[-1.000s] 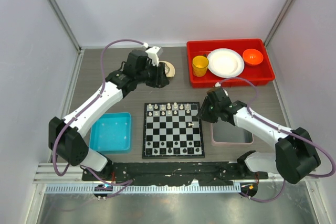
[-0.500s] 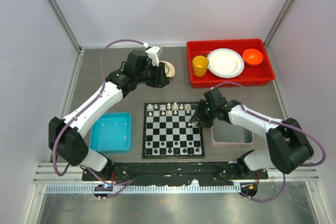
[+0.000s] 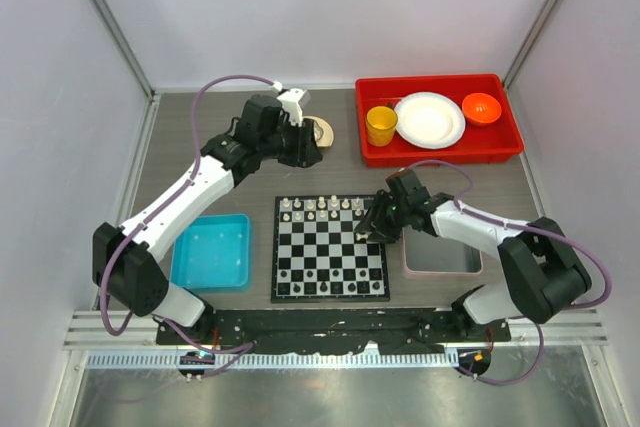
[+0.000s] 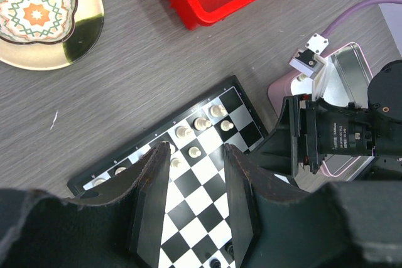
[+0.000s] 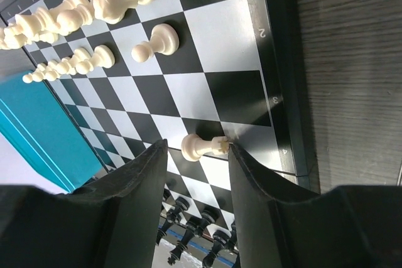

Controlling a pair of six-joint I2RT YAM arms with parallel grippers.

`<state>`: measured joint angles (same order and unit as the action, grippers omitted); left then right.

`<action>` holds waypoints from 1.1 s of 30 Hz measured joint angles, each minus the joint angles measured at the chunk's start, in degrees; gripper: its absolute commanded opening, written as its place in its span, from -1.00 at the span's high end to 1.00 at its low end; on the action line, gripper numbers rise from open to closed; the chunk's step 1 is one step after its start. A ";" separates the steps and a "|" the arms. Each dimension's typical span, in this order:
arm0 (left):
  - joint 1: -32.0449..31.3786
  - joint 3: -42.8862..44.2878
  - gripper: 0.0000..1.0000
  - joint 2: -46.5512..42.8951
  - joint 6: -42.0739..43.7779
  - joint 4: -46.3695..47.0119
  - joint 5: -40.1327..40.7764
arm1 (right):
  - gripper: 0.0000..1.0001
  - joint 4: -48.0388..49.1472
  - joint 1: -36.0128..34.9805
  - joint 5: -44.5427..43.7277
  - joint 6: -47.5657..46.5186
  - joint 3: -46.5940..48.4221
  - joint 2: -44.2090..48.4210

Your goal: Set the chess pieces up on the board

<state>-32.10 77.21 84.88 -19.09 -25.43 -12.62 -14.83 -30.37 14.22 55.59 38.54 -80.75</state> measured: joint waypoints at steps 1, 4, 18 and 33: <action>0.00 0.00 0.14 0.00 0.00 0.00 0.00 | 0.04 0.26 0.00 0.04 0.11 0.00 -0.17; 0.00 0.00 0.14 0.00 0.00 0.00 0.00 | 0.10 0.98 0.00 0.09 0.31 0.00 -0.55; 0.00 0.00 0.14 0.00 0.00 0.00 0.00 | 0.51 1.60 0.00 -0.44 0.33 -0.33 -1.53; 0.00 0.00 0.14 0.00 0.00 0.00 0.00 | 0.74 2.38 0.00 -0.68 -0.15 -0.33 -1.75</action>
<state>-32.10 77.21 84.88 -19.09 -25.43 -12.62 -12.45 -30.37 13.54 55.44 38.22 -82.50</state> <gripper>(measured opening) 0.435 0.188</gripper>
